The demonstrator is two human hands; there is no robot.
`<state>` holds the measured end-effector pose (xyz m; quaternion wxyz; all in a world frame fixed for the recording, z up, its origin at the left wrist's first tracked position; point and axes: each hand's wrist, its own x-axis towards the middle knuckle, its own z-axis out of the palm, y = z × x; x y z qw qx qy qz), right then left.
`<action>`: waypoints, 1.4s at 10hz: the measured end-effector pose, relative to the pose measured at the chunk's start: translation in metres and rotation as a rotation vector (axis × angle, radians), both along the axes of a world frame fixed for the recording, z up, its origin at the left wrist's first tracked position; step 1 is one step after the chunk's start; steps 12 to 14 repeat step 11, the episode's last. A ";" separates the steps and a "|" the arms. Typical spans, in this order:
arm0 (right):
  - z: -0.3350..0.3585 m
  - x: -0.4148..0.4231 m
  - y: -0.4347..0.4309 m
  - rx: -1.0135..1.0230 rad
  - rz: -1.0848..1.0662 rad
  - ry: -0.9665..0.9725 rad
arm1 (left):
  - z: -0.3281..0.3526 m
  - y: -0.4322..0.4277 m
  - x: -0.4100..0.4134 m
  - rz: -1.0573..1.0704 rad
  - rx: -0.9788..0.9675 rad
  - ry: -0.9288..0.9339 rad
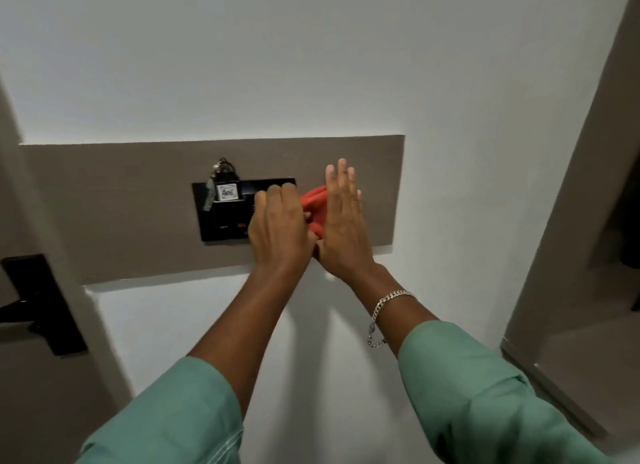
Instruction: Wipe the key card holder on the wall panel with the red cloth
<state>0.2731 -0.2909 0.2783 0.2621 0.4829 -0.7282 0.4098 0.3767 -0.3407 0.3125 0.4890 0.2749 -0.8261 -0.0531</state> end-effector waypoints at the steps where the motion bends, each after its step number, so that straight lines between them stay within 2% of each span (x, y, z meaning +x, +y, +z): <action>1: -0.016 -0.015 0.033 -0.087 0.099 -0.151 | -0.009 0.022 -0.020 -0.233 -0.022 0.043; 2: -0.049 -0.048 0.104 -0.199 0.229 -0.517 | -0.027 0.062 -0.063 -0.518 0.267 0.148; 3: -0.081 -0.087 0.164 -0.288 0.221 -0.833 | -0.054 0.100 -0.113 -0.665 0.532 0.150; 4: -0.126 -0.136 0.241 -0.506 0.249 -1.226 | -0.098 0.148 -0.170 -0.765 0.841 0.150; 5: -0.174 -0.194 0.318 -0.622 0.010 -1.257 | -0.166 0.218 -0.246 -0.794 1.240 0.152; 6: -0.205 -0.229 0.364 -0.554 -0.165 -1.213 | -0.211 0.263 -0.291 -0.777 1.524 0.123; 7: -0.242 -0.280 0.421 -0.369 -0.377 -1.163 | -0.270 0.313 -0.343 -0.819 1.856 0.062; 9: -0.297 -0.334 0.450 -0.135 -0.602 -1.143 | -0.328 0.348 -0.383 -0.839 2.047 -0.004; 10: -0.325 -0.348 0.444 0.054 -0.718 -1.012 | -0.344 0.345 -0.392 -0.907 2.057 -0.079; 11: -0.329 -0.346 0.439 0.205 -0.861 -0.872 | -0.345 0.337 -0.388 -0.869 2.020 -0.103; 14: -0.329 -0.346 0.439 0.205 -0.861 -0.872 | -0.345 0.337 -0.388 -0.869 2.020 -0.103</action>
